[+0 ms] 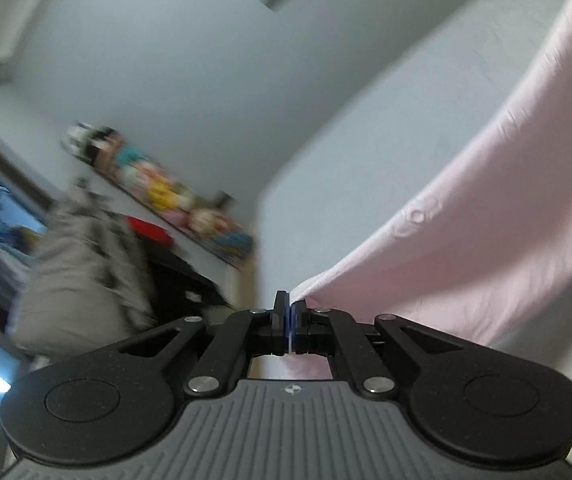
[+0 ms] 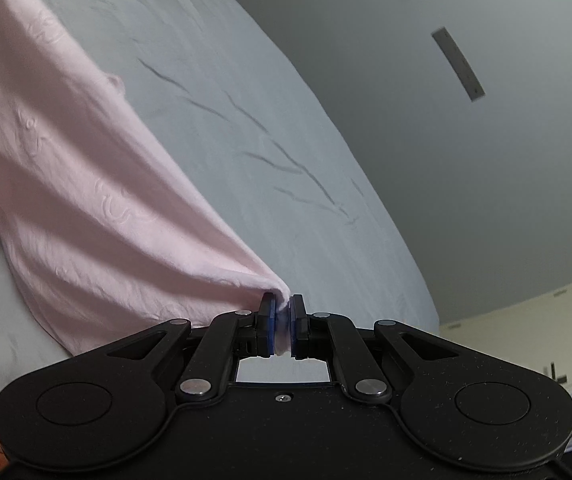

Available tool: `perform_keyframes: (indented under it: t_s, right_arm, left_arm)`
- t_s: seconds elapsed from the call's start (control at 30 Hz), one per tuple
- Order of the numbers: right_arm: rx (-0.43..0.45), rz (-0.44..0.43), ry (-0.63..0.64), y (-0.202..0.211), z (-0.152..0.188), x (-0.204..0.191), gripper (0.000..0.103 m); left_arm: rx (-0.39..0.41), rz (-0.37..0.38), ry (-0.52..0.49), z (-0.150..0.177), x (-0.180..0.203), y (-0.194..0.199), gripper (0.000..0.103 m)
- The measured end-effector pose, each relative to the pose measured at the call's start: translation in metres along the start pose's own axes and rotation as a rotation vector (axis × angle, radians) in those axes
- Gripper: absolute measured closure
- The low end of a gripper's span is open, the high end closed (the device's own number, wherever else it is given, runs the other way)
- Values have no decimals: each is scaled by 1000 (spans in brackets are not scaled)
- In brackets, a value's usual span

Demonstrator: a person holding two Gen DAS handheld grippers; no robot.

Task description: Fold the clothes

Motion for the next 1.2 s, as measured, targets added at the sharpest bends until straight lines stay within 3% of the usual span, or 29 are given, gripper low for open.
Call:
perform_keyframes:
  t_s: [0.07,0.17,0.37,0.57,0.73,0.93,1.2]
  right_arm:
    - [-26,-2,-6,-8,7,-1,99]
    - [-73,-17,-14,-25,23,-4,98]
    - [-147,-56,-15,-56,44,-21,98]
    - [-177,-88,3,-93,37,-38,98]
    - [-166,-96,16,-103,30,-43,98]
    - [-175,-107,28,-119,27,-49,98]
    - [-179,-121,24,-121,31,-61,98]
  left_arm:
    - [-66,75,-26,13,31,-30,98]
    - [-121,126,-59,28,59,-54,95]
    - [-190,167,-100,63,59,-79,88]
    - [-195,214,-63,96,26,-63,72]
    - [-205,256,-78,123,33,-30,59]
    - [-225,245,-86,155,48,-25,59]
    - [-178,230,-119,153,84,-37,59]
Point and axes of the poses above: each gripper's, at about its wrist camera, not at the fingertips, and y roughly against the way its jaws point, x to its right, z to its underside, the point moved 6 cm from there along -y, roughly the way its jaws point, and after that the axes turned 11 degrees about y, right-handed, at the moved point
